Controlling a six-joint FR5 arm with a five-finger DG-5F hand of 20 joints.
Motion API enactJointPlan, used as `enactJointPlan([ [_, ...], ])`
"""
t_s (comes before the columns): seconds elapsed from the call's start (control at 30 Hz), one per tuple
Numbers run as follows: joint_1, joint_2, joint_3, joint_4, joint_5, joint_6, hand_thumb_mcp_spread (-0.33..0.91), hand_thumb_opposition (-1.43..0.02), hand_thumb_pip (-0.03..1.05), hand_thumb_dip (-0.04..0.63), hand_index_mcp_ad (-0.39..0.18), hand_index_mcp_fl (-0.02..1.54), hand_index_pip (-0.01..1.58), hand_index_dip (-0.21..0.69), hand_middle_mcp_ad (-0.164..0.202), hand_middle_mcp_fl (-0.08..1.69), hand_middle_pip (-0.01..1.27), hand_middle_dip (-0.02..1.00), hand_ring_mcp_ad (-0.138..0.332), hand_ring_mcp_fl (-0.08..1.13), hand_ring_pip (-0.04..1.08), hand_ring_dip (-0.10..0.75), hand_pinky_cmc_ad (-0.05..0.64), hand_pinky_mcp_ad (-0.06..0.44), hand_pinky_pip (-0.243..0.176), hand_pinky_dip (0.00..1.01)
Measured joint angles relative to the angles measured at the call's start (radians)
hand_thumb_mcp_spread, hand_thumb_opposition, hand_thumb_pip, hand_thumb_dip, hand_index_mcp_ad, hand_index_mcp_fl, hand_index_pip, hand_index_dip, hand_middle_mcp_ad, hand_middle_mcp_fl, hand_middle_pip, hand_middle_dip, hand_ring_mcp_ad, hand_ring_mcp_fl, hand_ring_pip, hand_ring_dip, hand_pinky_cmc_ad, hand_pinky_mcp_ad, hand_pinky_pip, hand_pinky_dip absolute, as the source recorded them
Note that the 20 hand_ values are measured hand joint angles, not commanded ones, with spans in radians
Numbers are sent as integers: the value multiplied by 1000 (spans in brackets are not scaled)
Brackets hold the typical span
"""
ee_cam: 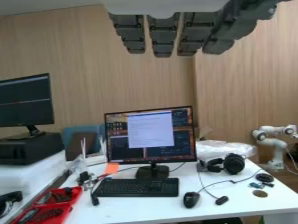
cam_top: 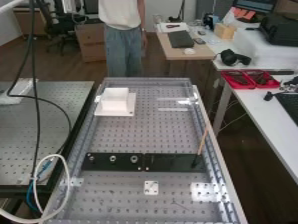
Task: Grab the bearing and place it in the white container
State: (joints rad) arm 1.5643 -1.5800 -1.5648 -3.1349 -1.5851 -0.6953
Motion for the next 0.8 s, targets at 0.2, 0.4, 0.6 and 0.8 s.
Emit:
enactJointPlan([
  [0.2,1,-2,4,-3,-1,-1,58,-89,133,12,10,23,12,16,68,-9,33,24,66,-3,24,16,61,47,-10,42],
  [0.4,3,-3,6,-6,0,-2,215,-494,307,28,10,21,40,16,70,-7,105,98,89,0,75,37,229,220,-28,232],
  [0.6,6,-3,3,-2,2,-1,215,-602,328,24,10,26,70,19,70,-12,133,134,138,-2,82,56,358,312,-58,305],
  [0.8,6,-4,3,-3,2,-1,215,-649,333,26,7,26,72,16,72,-9,138,145,152,-2,105,63,410,340,-75,319],
])
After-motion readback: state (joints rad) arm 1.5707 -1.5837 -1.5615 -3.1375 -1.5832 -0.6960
